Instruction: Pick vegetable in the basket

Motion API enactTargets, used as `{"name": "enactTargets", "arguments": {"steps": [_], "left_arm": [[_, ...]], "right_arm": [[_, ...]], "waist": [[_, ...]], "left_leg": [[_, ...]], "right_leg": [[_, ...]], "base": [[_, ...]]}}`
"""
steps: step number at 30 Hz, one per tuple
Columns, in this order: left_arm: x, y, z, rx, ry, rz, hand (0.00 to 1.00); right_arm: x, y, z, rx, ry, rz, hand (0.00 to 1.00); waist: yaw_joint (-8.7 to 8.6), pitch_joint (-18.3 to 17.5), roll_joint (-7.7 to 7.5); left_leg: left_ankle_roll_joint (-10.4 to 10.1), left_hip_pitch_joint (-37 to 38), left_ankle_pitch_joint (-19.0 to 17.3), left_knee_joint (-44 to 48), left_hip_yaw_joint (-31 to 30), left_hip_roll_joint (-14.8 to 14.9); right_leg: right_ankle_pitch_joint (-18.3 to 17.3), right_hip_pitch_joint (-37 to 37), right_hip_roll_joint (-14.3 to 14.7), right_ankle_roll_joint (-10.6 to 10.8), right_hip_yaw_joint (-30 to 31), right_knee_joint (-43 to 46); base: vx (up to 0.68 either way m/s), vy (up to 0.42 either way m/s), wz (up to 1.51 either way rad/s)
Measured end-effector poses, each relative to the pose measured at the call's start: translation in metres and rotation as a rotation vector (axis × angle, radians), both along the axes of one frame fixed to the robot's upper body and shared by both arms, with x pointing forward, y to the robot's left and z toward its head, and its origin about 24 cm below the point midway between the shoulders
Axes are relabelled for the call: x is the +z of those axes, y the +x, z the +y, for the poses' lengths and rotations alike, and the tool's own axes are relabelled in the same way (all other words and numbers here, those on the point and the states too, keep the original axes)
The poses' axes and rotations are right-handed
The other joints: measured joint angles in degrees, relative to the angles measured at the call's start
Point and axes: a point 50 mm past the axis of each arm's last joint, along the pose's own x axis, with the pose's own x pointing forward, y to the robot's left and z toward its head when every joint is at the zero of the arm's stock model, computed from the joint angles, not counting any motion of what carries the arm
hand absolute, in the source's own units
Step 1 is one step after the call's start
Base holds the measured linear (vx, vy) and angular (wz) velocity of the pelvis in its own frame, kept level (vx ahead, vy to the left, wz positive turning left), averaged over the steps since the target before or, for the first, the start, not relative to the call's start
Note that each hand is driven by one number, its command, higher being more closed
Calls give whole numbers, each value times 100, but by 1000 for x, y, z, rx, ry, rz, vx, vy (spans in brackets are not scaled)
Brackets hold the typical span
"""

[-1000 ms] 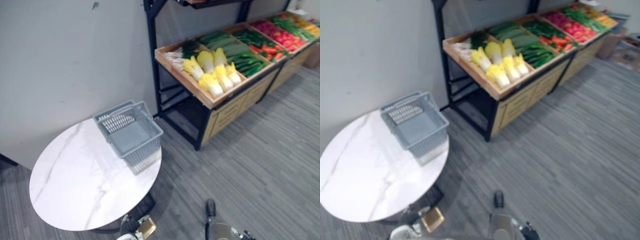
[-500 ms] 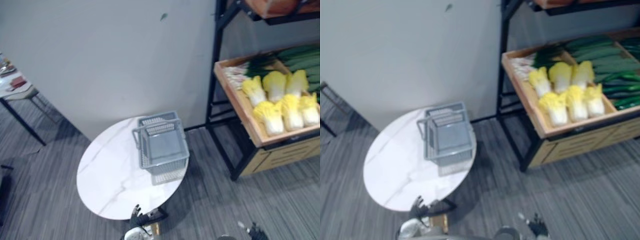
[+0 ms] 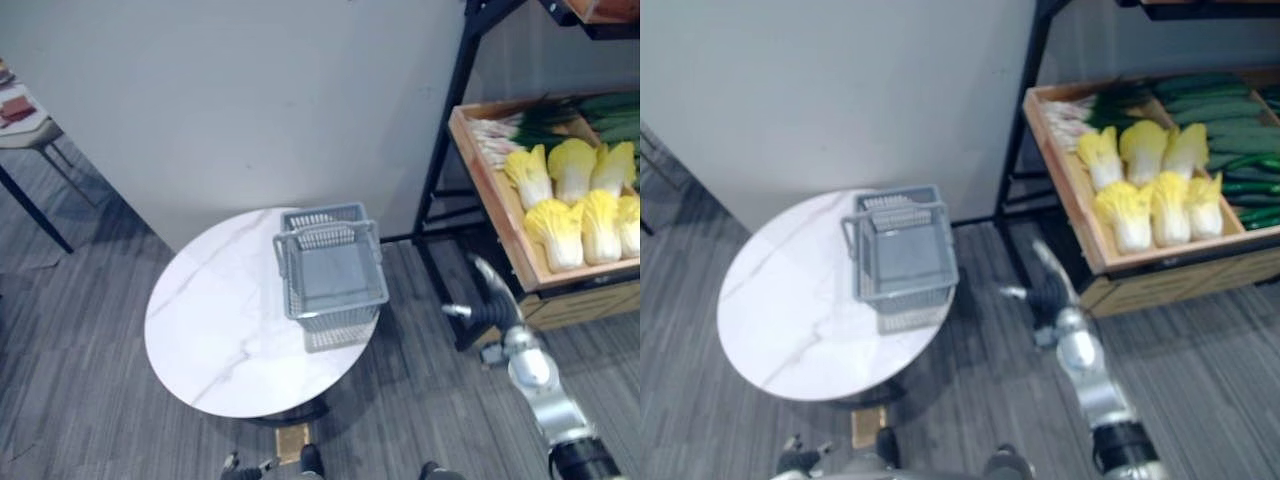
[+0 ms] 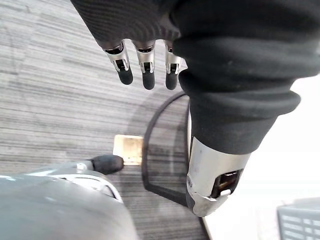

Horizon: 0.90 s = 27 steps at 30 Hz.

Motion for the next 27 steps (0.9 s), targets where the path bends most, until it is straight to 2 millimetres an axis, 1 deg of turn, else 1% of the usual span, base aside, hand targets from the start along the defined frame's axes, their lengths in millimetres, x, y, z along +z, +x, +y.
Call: {"name": "enactTargets", "arguments": {"steps": [2,3,5,6,7,8,9,11,13,14,16,18,20,21,25,27], "left_arm": [[0,-2,1,11,-1,5,0],[0,-1,2,12,-1,3,0],[0,-2,4,26,3,1,0],[0,-2,4,31,4,-1,0],[1,-1,5,33,4,-4,0],[1,1,5,33,4,-7,0],[1,1,5,33,4,-9,0],[1,2,4,38,1,-14,0],[2,4,4,38,4,-20,0],[2,7,5,37,6,-29,0],[4,11,5,37,13,-45,0],[6,16,6,36,20,-65,0],[6,19,6,34,21,-72,0],[8,25,6,31,23,-88,0],[10,34,5,46,14,-125,0],[11,37,5,36,16,-130,0]], "right_arm": [[21,17,26,101,-95,-76,0],[25,21,33,130,-109,-90,0],[47,42,60,232,-213,-136,0],[51,47,64,243,-233,-143,0],[58,57,67,244,-269,-143,0],[64,68,67,233,-303,-131,0],[67,73,67,226,-320,-125,0],[83,90,71,208,-368,-119,0],[92,99,78,192,-368,-117,0],[96,105,79,176,-369,-111,0],[100,110,77,151,-381,-105,0],[108,117,73,107,-411,-105,0],[112,120,69,81,-412,-107,0],[117,123,61,39,-385,-115,0],[126,129,40,-74,-327,-106,0],[129,131,34,-113,-316,-107,0]], "waist": [[108,20,-48],[142,22,-51],[259,52,-79],[288,59,-89],[363,73,-112],[485,94,-142],[529,109,-163],[671,208,-217],[706,310,-230],[770,390,-224],[802,423,-210],[824,621,-207],[823,682,-203],[838,788,-186],[841,940,-139],[855,1005,-126]], "left_leg": [[19,-86,21,-1,-18,-8],[18,-119,34,-1,-38,-9],[43,-290,105,-1,-129,15],[57,-333,131,-1,-188,13],[67,-405,168,0,-268,15],[68,-449,197,0,-350,9],[54,-472,212,1,-378,8],[64,-549,264,1,-498,11],[53,-600,299,0,-560,27],[53,-628,321,0,-568,43],[37,-764,374,0,-634,67],[38,-883,419,0,-683,90],[42,-965,449,0,-699,97],[46,-1043,483,0,-711,108],[39,-1270,543,0,-803,124],[37,-1335,559,1,-815,128]], "right_leg": [[102,-10,14,-3,-8,-142],[123,-19,14,9,-21,-172],[239,-95,35,-27,-72,-231],[265,-90,44,-32,-111,-269],[293,-92,54,-55,-188,-290],[294,-86,66,-56,-212,-290],[294,-88,74,-56,-218,-291],[293,-89,113,-58,-225,-297],[292,-100,139,-59,-225,-296],[291,-138,152,-61,-221,-277],[290,-242,168,-62,-243,-252],[284,-372,167,-73,-264,-167],[284,-450,170,-74,-266,-148],[300,-528,178,-94,-268,-139],[309,-709,180,-97,-325,-123],[311,-775,184,-99,-336,-117]], "base": [[-57,43,4],[-31,28,9],[-11,7,19],[-8,1,31],[-5,0,38],[3,3,34],[3,5,30],[-10,3,23],[-30,1,14],[-45,3,6],[-47,6,12],[-50,17,11],[-51,15,2],[-44,12,3],[-18,2,8],[19,-8,4]]}}
